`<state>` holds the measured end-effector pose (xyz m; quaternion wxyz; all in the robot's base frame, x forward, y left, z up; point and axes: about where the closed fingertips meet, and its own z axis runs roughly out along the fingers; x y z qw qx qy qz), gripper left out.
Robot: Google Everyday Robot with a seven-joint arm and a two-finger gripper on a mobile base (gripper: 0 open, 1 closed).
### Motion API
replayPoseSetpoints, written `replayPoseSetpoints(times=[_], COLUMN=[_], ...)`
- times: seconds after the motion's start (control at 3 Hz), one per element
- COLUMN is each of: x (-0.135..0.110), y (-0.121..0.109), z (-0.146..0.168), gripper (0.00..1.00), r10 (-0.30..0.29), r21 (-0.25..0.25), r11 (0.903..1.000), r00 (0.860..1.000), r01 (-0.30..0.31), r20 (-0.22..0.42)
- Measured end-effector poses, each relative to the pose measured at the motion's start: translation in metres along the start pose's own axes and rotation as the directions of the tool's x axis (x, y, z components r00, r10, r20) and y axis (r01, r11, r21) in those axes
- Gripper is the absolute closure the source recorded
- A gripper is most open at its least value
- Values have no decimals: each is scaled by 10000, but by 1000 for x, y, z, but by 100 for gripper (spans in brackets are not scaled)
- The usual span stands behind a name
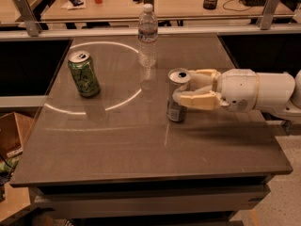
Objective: Place redbull can upright
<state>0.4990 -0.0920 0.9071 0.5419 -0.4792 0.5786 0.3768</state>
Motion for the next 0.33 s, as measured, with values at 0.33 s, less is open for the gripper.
replayPoseSetpoints(times=[0.33], x=[-1], y=[1], z=[2], gripper=[59], r10=[-12], r21=[-45], r11=[10000], r00=[10000], r01=[12], r20=[-1])
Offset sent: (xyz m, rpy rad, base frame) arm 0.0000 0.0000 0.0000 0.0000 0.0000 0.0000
